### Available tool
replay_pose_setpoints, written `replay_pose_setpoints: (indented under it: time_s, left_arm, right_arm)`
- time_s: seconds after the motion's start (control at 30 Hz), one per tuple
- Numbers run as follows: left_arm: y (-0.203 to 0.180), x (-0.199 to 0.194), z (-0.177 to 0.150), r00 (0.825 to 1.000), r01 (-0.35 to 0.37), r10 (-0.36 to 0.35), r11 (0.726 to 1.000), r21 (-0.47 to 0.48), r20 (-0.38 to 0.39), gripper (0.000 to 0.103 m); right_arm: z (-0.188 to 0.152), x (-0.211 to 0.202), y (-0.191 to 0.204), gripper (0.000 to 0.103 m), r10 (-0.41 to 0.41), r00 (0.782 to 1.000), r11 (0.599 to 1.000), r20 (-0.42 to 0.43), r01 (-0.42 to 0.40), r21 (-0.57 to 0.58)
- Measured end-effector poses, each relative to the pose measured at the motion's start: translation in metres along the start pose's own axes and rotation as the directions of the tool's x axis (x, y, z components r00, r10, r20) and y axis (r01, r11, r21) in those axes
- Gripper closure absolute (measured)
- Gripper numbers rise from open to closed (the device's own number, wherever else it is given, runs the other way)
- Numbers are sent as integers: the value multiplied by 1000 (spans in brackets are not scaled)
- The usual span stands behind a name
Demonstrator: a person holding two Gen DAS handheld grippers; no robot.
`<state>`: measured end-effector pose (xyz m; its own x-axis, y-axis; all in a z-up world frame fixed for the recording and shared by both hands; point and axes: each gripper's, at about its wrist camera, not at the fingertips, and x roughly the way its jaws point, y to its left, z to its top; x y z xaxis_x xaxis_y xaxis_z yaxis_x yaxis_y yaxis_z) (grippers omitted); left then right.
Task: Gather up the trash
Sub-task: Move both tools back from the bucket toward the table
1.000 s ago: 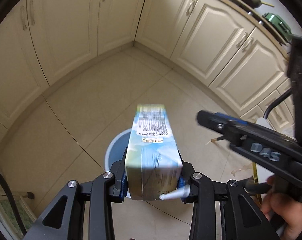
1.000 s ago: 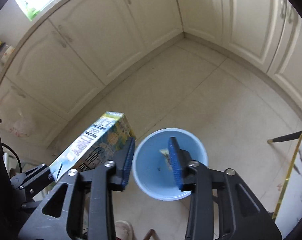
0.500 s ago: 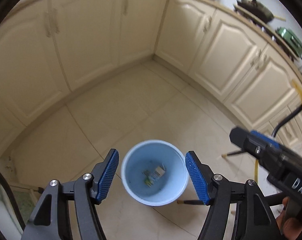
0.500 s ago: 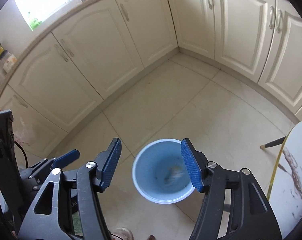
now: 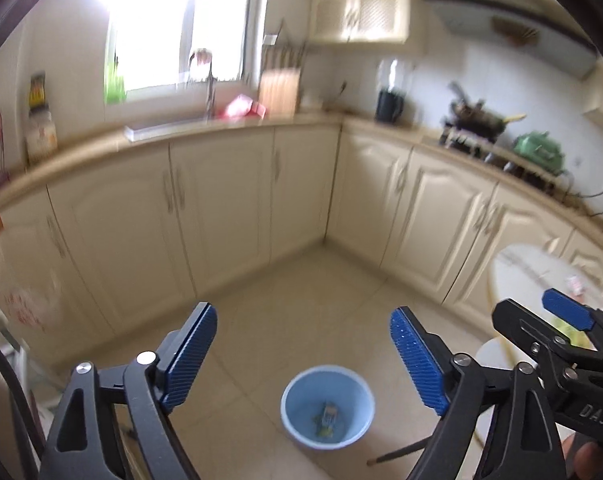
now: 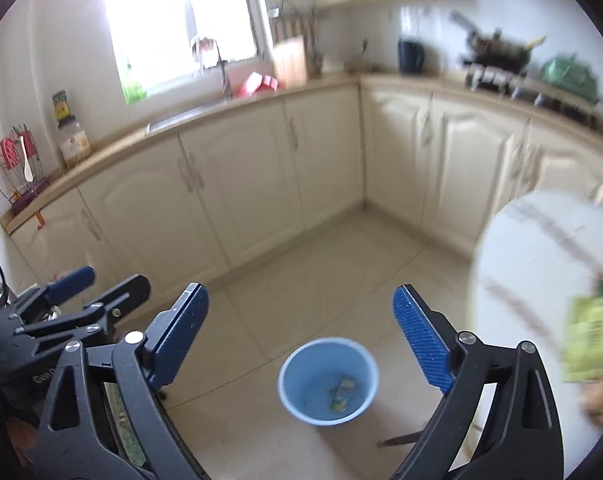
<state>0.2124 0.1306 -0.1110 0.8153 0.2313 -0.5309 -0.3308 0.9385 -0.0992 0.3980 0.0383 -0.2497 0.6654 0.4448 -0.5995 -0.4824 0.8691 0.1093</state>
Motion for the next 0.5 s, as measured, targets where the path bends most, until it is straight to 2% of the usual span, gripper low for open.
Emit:
replay_pose_setpoints:
  time_s: [0.03,0.07,0.2,0.27,0.37,0.4,0.43,0.5]
  left_arm:
    - [-8,-17,0,1000,6,-6,1000,9,29,7]
    - [-19,-40,-2,998,14,-15,1000,19,68,6]
    - [-56,-108,-34,984,69,-76,996,51,159,5]
    - [-75,-137,-35,974,90,-102,994,68,202,3]
    - [-80,-179,-52,957,112,-135,988,104,258,2]
    - [-81,-191,-67,950,118,-145,986,115,275,2]
    - [-67,-210,-84,943,123,-154,985,121,295,1]
    - [-60,-238,-105,930,119,-158,984,134,331,1]
  right_arm:
    - [3,-21,-1,3,-8,999,1000,32,8,-4]
    - [5,-47,-2,0,-15,997,1000,73,15,-4]
    - [16,-132,-9,0,-16,984,999,178,9,44]
    - [19,-171,-9,0,-45,973,998,227,35,47]
    - [22,-224,-7,0,-85,954,996,287,72,55]
    - [23,-239,-4,0,-91,949,995,302,77,57]
    - [22,-255,-3,0,-107,942,994,319,93,59]
    - [20,-284,2,0,-161,925,987,345,149,62]
